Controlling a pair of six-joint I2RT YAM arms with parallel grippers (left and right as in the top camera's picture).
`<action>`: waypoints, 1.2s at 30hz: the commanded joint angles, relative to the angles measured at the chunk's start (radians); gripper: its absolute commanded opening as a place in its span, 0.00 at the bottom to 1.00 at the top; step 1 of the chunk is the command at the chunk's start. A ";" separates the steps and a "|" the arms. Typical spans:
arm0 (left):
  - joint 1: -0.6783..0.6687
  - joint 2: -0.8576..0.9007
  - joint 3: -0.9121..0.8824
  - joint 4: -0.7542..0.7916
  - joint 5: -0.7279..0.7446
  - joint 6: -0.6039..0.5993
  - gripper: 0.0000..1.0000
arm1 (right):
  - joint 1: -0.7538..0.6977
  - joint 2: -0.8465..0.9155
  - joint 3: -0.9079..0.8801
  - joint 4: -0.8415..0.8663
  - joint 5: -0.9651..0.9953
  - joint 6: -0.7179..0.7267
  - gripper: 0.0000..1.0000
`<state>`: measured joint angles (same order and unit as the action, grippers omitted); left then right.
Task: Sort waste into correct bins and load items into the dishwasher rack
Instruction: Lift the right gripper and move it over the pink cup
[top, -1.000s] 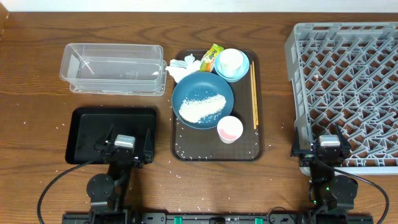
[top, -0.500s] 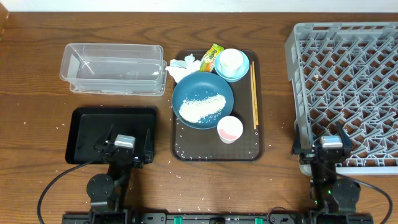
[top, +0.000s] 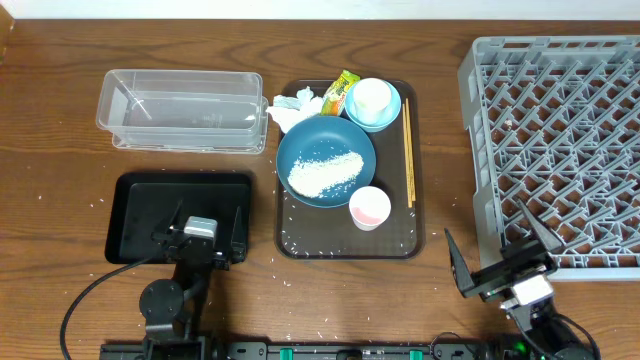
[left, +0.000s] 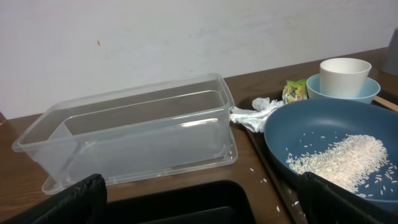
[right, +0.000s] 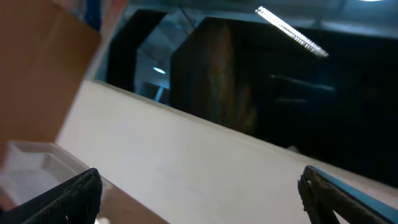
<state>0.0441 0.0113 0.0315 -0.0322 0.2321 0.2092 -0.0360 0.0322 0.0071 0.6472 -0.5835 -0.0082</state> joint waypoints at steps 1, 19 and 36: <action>0.002 -0.005 -0.027 -0.017 0.003 -0.005 1.00 | 0.017 0.000 -0.001 0.013 0.007 0.175 0.99; 0.002 -0.005 -0.027 -0.017 0.003 -0.005 1.00 | 0.017 0.109 0.153 0.200 0.115 0.299 0.99; 0.002 -0.005 -0.027 -0.017 0.003 -0.005 1.00 | 0.048 1.059 0.988 -0.341 -0.454 0.119 0.99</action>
<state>0.0441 0.0113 0.0315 -0.0326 0.2321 0.2092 -0.0280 0.9840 0.8520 0.4194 -0.8970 0.1913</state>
